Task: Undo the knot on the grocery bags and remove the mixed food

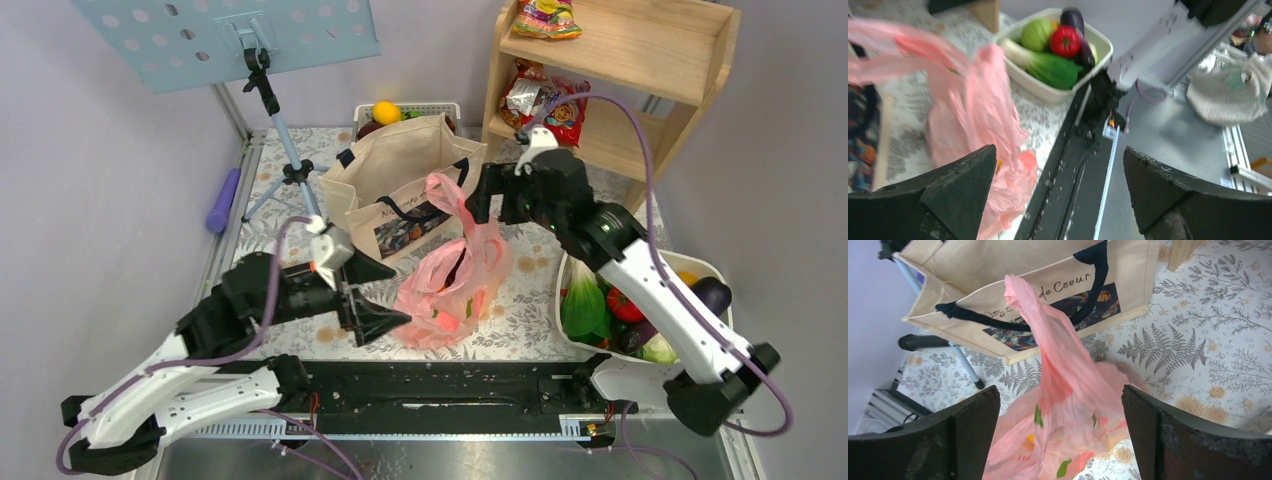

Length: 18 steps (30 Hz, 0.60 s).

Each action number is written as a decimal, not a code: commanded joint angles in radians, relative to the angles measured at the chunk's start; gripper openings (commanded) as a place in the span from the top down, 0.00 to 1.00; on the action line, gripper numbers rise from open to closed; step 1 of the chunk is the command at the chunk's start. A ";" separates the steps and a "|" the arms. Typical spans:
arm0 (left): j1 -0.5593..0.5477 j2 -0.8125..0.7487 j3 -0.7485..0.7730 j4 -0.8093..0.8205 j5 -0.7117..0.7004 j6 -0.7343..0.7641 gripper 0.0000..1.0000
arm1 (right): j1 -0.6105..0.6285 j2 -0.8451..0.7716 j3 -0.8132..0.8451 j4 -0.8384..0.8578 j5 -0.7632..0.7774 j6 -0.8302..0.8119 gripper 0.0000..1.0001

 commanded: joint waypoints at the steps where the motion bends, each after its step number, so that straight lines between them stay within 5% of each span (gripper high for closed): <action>1: -0.002 -0.003 0.162 -0.079 -0.140 0.036 0.01 | -0.006 -0.113 -0.086 -0.007 -0.013 0.096 0.01; 8: 0.003 0.191 0.314 -0.149 -0.382 -0.005 0.01 | 0.033 -0.201 -0.236 0.038 -0.048 0.226 0.10; 18: 0.011 0.423 0.352 -0.016 -0.196 -0.054 0.01 | 0.125 -0.210 -0.350 0.128 0.008 0.325 0.15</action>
